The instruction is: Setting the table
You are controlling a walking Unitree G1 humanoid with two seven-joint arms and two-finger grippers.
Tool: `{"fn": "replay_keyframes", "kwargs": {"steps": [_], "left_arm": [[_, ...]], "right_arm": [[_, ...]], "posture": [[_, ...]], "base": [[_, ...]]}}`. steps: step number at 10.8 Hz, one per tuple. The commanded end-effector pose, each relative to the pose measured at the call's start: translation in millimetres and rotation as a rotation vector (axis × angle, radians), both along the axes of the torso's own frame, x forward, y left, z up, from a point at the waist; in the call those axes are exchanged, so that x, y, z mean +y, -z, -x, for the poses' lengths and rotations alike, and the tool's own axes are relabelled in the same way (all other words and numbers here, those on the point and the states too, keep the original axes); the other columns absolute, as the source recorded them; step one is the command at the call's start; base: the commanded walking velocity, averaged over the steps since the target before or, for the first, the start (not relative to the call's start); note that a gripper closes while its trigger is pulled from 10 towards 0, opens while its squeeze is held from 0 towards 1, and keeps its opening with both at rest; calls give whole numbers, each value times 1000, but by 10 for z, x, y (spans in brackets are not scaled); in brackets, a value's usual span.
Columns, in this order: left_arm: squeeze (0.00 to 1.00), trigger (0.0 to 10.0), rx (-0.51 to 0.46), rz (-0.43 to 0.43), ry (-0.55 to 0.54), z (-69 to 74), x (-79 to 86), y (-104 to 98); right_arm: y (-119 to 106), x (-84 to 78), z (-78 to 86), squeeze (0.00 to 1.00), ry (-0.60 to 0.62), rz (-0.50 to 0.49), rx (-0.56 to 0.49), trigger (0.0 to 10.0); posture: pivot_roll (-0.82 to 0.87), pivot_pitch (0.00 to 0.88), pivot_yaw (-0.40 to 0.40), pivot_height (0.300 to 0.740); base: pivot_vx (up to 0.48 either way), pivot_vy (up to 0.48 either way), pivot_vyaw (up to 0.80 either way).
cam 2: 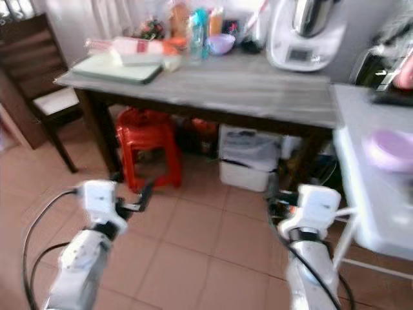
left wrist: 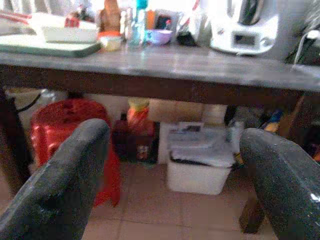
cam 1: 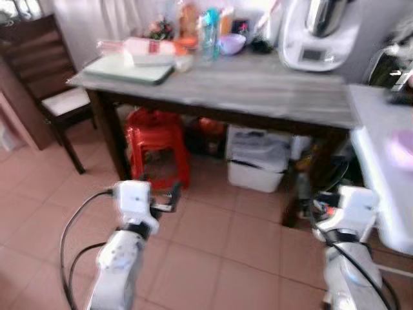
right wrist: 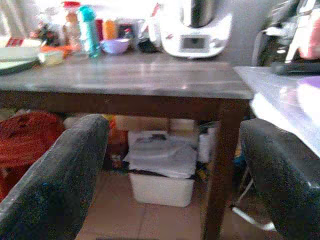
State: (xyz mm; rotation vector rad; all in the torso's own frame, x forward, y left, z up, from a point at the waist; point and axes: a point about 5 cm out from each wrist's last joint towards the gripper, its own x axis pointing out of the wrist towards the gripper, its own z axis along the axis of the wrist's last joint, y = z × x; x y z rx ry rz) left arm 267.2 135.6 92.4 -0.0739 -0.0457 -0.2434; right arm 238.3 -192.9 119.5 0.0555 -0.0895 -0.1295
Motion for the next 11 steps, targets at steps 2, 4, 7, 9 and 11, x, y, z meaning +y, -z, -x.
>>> {"fn": "replay_keyframes", "kwargs": {"steps": [2,4,7,9,11], "left_arm": [[0,10000,-2,-16,-26,-11,80,-12],[0,10000,-1,-18,-33,-10,92,-6],[0,10000,-12,-17,-33,-49,82,-34],[0,10000,-10,-18,-33,-44,77,-29],[0,10000,-11,-19,-25,-57,64,-30]], "right_arm": [[-27,51,50,0,16,-42,-11,10000],[19,-15,148,0,67,-40,9,10000],[26,2,160,0,64,-19,13,10000],[28,1,144,0,64,-15,14,10000],[25,-3,113,0,66,-11,13,10000]], "posture": [[57,31,-9,740],[57,31,-9,740],[58,30,-6,740],[60,31,-6,740],[59,29,-5,740]], "base": [[0,-362,0],[0,-360,0],[0,-363,0],[0,-364,0],[0,-364,0]]}}
